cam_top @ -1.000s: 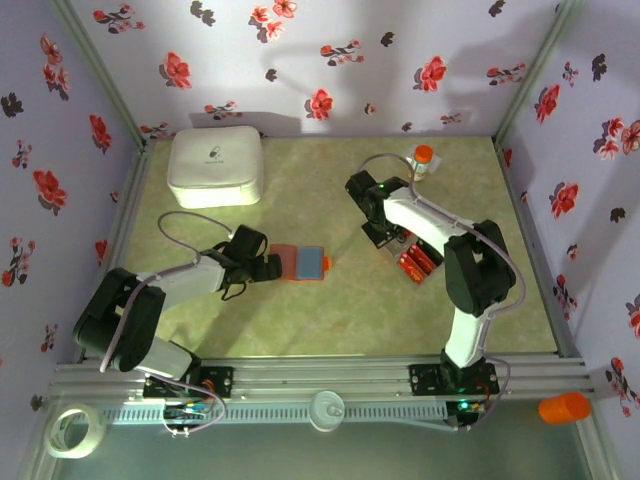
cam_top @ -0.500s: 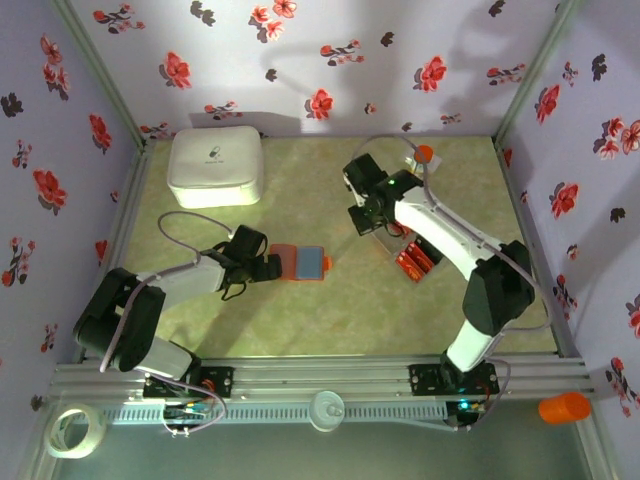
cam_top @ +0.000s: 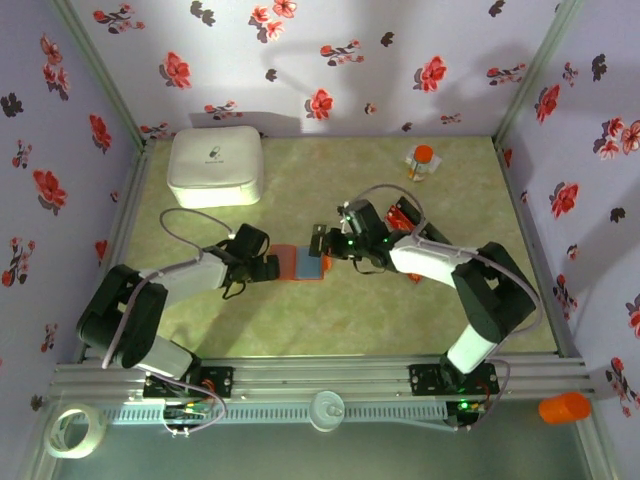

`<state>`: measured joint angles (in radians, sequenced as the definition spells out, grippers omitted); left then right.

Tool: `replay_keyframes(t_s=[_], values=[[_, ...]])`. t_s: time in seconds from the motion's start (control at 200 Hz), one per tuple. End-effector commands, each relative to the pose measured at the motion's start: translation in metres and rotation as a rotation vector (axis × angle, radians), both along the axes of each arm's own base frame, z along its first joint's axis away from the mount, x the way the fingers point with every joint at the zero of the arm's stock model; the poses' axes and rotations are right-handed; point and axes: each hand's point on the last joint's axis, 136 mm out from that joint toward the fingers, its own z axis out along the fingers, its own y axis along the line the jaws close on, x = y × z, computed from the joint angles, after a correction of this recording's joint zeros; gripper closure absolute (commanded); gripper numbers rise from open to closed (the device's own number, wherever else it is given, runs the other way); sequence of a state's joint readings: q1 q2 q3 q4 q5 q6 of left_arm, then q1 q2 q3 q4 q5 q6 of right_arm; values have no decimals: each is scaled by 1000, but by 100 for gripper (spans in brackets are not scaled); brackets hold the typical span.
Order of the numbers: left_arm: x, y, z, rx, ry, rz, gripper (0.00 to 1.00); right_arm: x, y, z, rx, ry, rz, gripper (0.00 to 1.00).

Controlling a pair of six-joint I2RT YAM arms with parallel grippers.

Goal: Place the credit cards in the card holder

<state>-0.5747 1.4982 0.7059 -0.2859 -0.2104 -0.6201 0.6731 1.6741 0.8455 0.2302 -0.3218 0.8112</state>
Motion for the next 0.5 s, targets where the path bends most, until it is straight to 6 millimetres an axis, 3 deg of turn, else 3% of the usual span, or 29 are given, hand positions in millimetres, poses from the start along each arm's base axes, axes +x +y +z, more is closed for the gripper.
replay_keyframes(t_s=[0.0,0.225,0.495], values=[[-4,12,1,100,21,-1,0,9,26,20,229,-40,-32,100],[-6,11,0,105,24,-5,0,0,35,0,237,-32,-26,100],[-6,10,1,104,19,-7,0,-5,40,-10,247,-21,-15,100]])
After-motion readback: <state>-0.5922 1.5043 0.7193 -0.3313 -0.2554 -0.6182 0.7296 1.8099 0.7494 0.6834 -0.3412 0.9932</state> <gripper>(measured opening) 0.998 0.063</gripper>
